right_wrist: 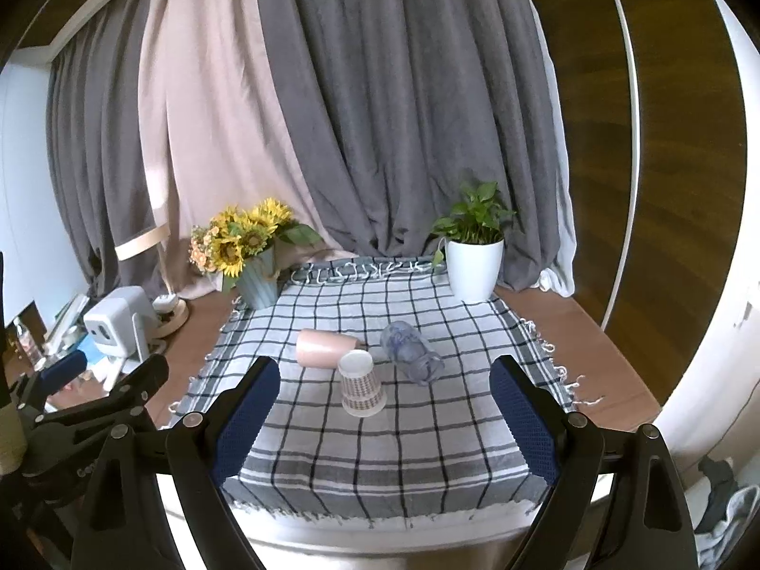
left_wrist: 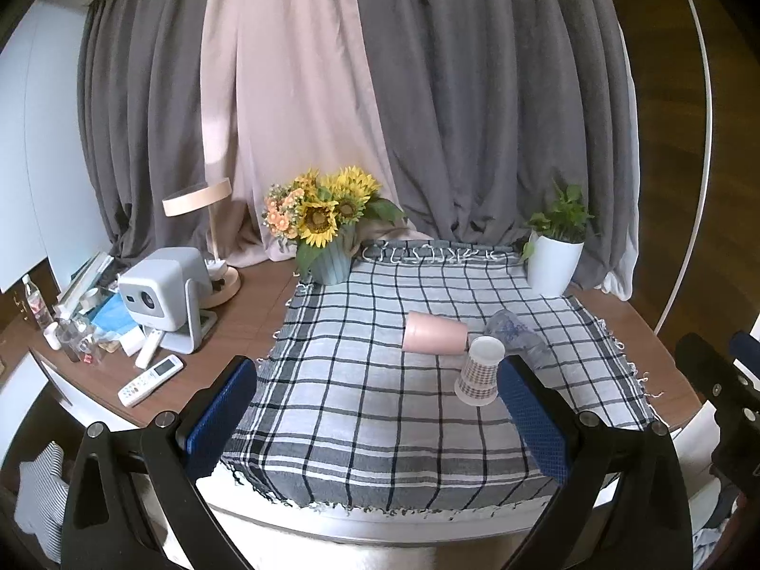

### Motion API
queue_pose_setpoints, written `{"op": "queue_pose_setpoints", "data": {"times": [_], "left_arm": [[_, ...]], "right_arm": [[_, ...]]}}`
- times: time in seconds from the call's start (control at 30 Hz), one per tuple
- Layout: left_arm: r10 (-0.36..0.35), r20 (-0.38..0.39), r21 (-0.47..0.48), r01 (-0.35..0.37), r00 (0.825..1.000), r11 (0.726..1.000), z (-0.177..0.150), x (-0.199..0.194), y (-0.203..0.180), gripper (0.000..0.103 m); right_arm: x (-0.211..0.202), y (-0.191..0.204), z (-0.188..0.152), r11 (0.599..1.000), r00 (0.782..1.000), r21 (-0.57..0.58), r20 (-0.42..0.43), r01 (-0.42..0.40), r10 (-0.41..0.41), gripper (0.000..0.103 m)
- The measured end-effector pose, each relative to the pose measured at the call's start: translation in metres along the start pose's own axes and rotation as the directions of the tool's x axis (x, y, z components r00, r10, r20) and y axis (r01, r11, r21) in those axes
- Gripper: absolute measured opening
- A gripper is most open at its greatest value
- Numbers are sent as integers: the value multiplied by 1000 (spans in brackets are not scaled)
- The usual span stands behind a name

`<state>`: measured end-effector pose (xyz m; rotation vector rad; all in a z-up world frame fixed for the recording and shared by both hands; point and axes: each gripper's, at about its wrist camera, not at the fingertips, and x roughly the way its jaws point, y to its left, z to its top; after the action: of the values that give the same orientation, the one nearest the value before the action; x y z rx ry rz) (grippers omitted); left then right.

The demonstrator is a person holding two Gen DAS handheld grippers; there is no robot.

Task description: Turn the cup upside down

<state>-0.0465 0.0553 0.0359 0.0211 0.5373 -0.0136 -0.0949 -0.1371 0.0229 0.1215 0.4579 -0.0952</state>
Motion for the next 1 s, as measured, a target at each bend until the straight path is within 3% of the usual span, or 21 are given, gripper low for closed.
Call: {"op": "queue_pose_setpoints", "data": {"times": [1.0], "left_arm": [[-13,22,9,13,1000,1000,3,-11,-1,103]], "right_arm": [[-16,-6,-2,1000,1000,18,23,9,-10,90]]}}
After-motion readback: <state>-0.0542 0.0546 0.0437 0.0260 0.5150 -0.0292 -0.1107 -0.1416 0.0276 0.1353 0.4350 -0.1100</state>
